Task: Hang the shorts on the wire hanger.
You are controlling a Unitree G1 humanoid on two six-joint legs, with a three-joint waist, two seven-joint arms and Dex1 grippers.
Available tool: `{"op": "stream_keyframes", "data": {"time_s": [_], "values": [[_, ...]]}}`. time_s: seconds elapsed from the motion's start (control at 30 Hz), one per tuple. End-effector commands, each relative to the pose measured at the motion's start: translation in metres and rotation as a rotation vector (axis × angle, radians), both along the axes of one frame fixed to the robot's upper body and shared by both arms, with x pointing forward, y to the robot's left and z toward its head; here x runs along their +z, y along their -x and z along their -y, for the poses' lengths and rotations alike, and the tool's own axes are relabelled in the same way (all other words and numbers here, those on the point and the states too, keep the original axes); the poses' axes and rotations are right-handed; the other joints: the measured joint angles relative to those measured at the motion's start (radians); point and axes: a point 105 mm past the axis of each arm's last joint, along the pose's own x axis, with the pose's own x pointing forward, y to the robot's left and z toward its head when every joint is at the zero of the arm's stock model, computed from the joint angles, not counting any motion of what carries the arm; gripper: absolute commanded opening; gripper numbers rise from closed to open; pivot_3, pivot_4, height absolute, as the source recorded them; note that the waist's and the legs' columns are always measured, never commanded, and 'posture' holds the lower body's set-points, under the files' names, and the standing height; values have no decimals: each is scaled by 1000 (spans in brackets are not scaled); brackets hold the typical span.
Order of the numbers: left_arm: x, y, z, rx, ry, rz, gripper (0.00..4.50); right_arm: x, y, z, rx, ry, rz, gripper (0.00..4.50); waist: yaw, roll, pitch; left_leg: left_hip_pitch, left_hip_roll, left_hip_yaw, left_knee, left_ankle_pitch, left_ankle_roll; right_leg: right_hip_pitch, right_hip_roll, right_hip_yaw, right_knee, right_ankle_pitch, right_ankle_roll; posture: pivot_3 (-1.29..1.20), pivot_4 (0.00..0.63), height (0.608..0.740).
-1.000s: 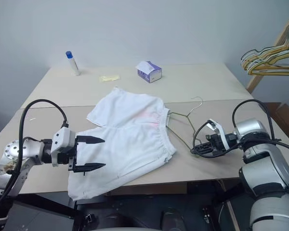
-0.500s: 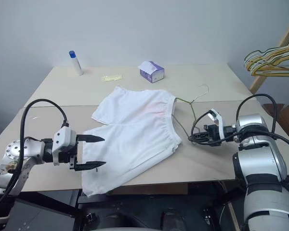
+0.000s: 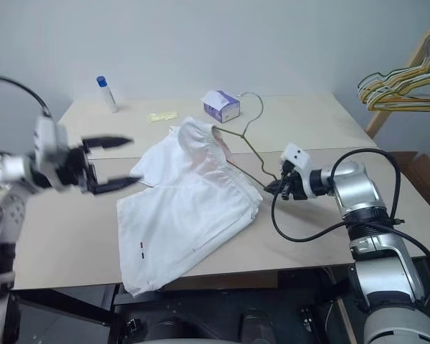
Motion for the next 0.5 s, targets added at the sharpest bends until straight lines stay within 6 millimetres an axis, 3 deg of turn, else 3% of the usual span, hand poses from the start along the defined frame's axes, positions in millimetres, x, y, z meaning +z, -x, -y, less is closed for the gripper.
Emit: {"op": "stream_keyframes", "data": {"time_s": [0.03,0.13,0.37,0.5], "values": [[18,-6,-5,-7,-37,59,4476,22,-2,-21,85,77,131,0,-4,0,0,0,0,0,0,0,0,0,0,0,0,0,0,-12,0,740],[11,-16,-7,-8,-137,49,4476,23,0,-34,137,138,168,0,-5,0,0,0,0,1,0,0,0,0,0,0,0,0,0,-10,0,740],[-32,-30,-15,-43,-385,-89,4476,26,8,-61,206,161,129,0,-4,0,0,-1,0,3,0,0,-1,-1,1,0,0,0,0,-10,0,740],[-41,-38,-14,-48,-421,-126,4476,29,10,-67,219,185,128,0,-2,0,0,-4,0,2,2,0,0,-3,1,-1,0,0,0,-12,0,740]]}}
